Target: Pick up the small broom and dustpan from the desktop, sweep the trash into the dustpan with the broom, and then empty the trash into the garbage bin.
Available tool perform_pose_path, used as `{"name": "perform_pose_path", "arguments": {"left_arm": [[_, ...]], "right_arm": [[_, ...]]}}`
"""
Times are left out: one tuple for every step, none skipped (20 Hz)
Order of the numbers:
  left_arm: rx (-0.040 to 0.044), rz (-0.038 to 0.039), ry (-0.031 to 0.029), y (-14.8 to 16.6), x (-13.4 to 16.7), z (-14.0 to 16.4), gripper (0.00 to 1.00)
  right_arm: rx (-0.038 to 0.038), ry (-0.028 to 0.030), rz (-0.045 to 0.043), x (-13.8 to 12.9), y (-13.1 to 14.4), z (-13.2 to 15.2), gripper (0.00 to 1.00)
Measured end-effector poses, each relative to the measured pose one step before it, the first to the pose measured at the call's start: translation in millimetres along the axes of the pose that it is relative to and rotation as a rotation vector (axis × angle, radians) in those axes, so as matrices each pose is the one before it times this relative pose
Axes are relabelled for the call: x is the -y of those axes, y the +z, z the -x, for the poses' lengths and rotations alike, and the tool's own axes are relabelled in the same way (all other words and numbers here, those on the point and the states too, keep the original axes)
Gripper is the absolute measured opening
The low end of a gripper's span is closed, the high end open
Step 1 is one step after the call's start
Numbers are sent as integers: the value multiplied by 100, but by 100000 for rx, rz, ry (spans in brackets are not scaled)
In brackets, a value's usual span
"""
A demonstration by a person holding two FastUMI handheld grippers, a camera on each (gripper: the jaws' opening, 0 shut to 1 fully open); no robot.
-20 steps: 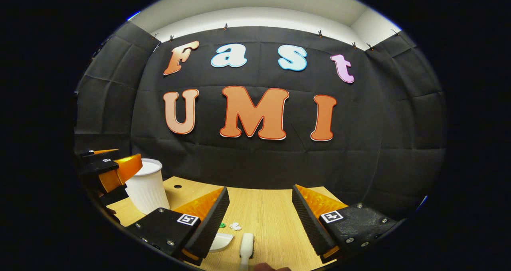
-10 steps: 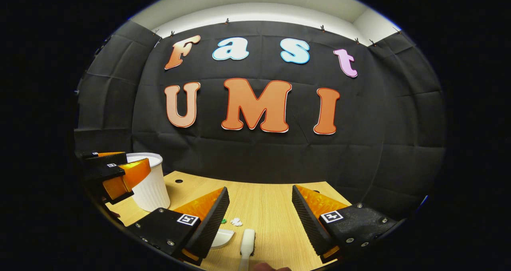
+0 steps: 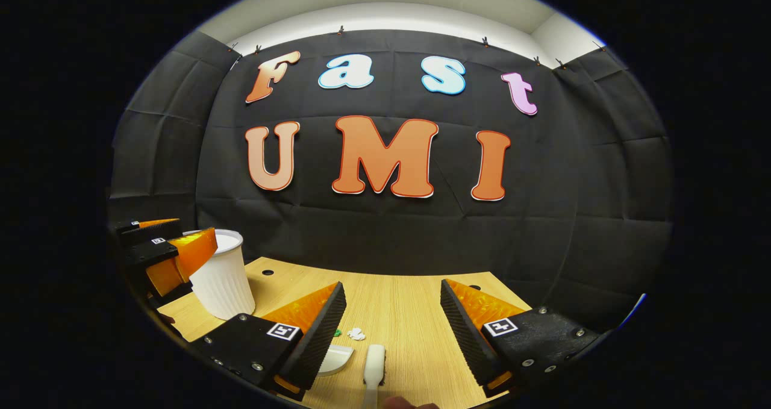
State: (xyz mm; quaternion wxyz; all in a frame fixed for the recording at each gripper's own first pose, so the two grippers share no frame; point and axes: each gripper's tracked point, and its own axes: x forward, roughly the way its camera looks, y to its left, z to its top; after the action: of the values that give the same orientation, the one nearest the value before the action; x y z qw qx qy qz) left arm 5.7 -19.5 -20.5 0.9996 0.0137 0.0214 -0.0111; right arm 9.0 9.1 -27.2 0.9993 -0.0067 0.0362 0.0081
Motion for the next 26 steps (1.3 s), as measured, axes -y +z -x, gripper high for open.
{"name": "perform_pose_path", "arguments": {"left_arm": [[-33, 95, -534, -86, 97, 53, 95], [-67, -177, 9, -19, 30, -117, 95], [-366, -34, -602, -162, -25, 49, 95], [-532, -78, -225, -117, -76, 118, 95], [-284, 263, -704, -71, -33, 18, 95], [-174, -59, -169, -1, -24, 74, 95], [-41, -9, -420, 3, -34, -78, 95], [-165, -38, -446, -122, 114, 20, 95], [-109, 22, -223, -80, -97, -9, 95], [-293, 100, -457, -55, 59, 119, 95], [-204, -46, -218, -133, 1, 121, 95], [-233, 16, -497, -70, 109, -12, 95], [-427, -163, -401, -160, 89, 110, 95], [-336, 10, -363, -147, 58, 159, 95], [-462, 73, -671, -196, 164, -105, 95], [-684, -159, -587, -232, 152, 25, 95], [-639, -49, -719, -208, 17, 158, 95], [-666, -122, -323, -349, 3, 182, 95], [-668, 231, -807, -208, 77, -13, 95], [-1250, -62, -201, -427, -123, 38, 95], [-1646, 408, -553, -451, -64, -115, 95], [-2489, 284, -1428, -791, 258, -72, 95], [-3139, -631, -972, -913, 146, -21, 95], [-2940, -528, -1363, -1234, 90, -86, 95], [-3032, -167, -1668, -876, 176, -3, 95], [-3169, 119, -1851, -1111, 274, -38, 95]], "right_arm": [[-459, -355, 187, 3, -71, -26, 95], [-391, -203, 27, -19, -119, 37, 95], [-32, -534, 221, 28, -45, 3, 95], [-338, -298, 176, -21, -103, -32, 95], [-403, -586, 28, -49, -79, 53, 95], [-497, 89, -280, -196, -106, 44, 95], [-36, -215, 85, -192, -136, 138, 95], [-150, 1, 356, -158, 11, 78, 95], [-36, -37, 433, -182, -22, 55, 95], [98, 113, 400, -121, 90, 89, 95], [359, -167, 456, -13, -33, 172, 95], [18, -157, 490, -10, -15, 131, 95], [-316, -54, 177, -83, -157, 40, 95], [-186, -72, -139, -116, -44, 57, 95], [-291, -330, -58, 72, -166, 99, 95], [-327, -213, -9, -40, -109, 38, 95], [-693, -582, 207, 38, -232, 60, 95], [-446, -116, -172, -111, -139, 147, 95], [-490, -661, 109, -98, -254, 88, 95], [-624, -502, 109, -49, -203, 33, 95], [-1039, -484, 48, -101, -371, 96, 95], [-1248, -195, -241, -151, -350, 122, 95], [-1587, -302, -329, -220, -480, 117, 95], [-2045, -176, -455, -229, -605, 30, 95], [-2124, -330, -336, -292, -716, -41, 95], [-2584, -270, 151, -228, -889, -74, 95]]}}
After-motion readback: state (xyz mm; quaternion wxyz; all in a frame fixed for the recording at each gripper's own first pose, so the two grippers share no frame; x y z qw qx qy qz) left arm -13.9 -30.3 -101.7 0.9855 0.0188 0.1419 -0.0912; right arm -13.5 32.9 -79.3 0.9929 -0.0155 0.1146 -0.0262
